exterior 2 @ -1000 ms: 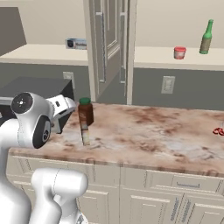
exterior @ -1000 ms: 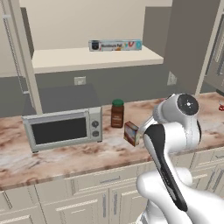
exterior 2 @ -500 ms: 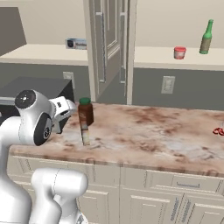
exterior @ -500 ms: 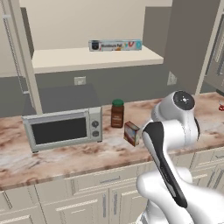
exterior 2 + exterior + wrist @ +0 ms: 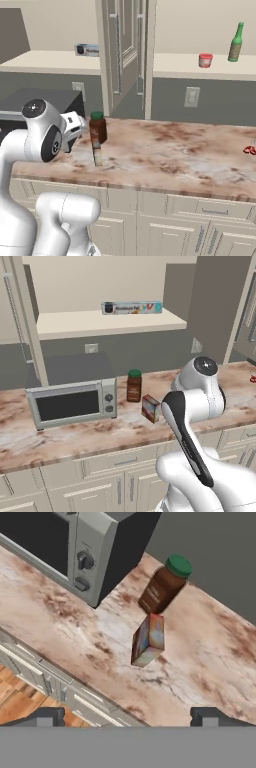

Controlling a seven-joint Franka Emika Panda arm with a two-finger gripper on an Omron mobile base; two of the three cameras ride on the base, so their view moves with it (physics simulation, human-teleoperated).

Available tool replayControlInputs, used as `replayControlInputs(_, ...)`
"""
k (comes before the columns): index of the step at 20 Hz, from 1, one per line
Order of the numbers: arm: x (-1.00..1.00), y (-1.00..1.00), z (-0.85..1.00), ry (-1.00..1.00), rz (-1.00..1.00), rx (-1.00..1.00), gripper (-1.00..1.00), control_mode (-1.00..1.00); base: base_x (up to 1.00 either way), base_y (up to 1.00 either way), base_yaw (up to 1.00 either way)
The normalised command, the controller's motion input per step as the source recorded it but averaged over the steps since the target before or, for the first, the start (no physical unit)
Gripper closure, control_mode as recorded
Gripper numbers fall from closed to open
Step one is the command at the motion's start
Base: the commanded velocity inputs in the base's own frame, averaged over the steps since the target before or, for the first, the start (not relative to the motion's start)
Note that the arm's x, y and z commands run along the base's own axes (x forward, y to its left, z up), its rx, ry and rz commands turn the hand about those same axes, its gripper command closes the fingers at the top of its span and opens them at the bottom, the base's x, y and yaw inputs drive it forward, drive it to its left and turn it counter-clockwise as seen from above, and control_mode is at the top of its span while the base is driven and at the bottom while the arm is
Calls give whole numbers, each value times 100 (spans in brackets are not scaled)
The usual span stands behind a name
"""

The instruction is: Pick the jam and boxed food from the counter and place them in the cabinets closest to them.

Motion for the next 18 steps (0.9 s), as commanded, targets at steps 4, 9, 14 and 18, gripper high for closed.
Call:
replayControlInputs(4, 0, 0, -2, 3, 0, 0, -100, -100, 0, 0, 0)
replayControlInputs(9, 9, 0, -12, 0, 0, 0, -100, -100, 0, 0, 0)
replayControlInputs(14, 24, 0, -26, 0, 0, 0, -100, -100, 0, 0, 0)
replayControlInputs(18, 28, -2, -21, 0, -6, 3, -100, -100, 0, 0, 0)
